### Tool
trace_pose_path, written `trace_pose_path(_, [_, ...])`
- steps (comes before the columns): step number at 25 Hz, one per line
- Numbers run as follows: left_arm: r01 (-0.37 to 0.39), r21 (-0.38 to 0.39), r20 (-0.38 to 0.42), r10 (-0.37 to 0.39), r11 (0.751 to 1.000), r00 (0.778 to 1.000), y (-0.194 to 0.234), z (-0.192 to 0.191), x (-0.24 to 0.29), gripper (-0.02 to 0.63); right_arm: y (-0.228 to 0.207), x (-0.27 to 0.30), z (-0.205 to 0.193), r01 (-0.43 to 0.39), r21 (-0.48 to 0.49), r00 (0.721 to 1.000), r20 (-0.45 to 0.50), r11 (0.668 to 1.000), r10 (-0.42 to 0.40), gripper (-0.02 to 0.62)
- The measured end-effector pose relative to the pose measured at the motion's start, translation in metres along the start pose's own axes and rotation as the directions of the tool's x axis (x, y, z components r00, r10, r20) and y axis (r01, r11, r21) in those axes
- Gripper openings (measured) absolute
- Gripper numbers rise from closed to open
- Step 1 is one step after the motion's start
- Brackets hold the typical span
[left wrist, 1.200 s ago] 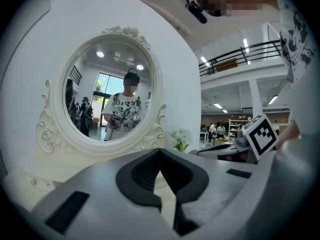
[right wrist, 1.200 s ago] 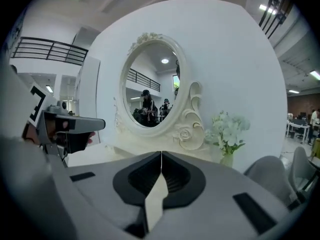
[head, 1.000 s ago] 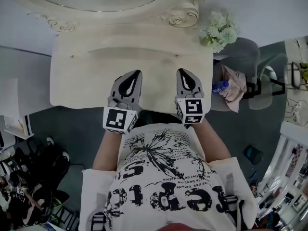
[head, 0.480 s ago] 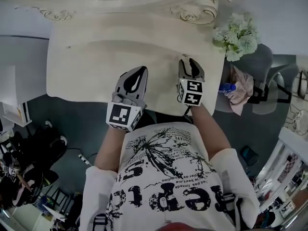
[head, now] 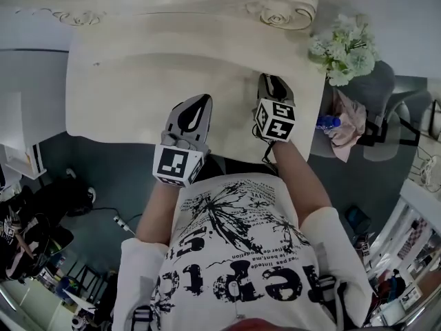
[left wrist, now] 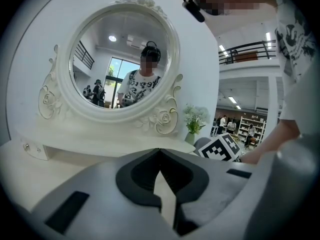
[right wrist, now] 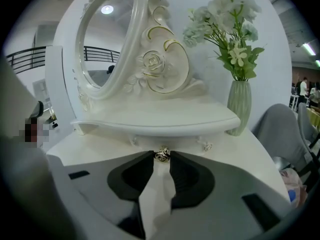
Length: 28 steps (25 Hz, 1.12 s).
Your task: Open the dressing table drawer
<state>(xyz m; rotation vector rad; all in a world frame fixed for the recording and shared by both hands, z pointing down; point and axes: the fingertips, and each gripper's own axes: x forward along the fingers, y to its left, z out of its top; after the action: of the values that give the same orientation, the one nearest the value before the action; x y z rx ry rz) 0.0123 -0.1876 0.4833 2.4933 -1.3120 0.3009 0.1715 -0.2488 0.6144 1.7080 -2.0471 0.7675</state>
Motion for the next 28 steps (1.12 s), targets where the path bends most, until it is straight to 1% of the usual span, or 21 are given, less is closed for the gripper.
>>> trace_pose_path(7, [0.008,0.008,-0.003,-0.008,1.000,1.000,0.002,0.001,0.000,0.008,-0.001,0.001,-0.003,0.011,-0.025,1.000,-0.018,1.000,-0.011,0.107])
trace_pose_path(11, [0.018,0.025,-0.003,-0.018,1.000,1.000,0.002,0.003,-0.001,0.008,0.002,-0.005,-0.010,0.017,-0.011,0.999,-0.029,1.000,-0.017,0.106])
trace_pose_path(23, [0.087,0.032,-0.016,-0.086,0.996,0.996,-0.014,-0.002,-0.011,0.008,0.011,-0.027,-0.030,0.006,-0.008,0.999,-0.047,1.000,-0.007,0.104])
trace_pose_path(28, [0.099,0.032,-0.018,-0.098,0.995,0.995,-0.014,-0.005,-0.013,0.008,0.012,-0.031,-0.036,0.008,-0.010,0.998,-0.055,1.000,-0.008,0.104])
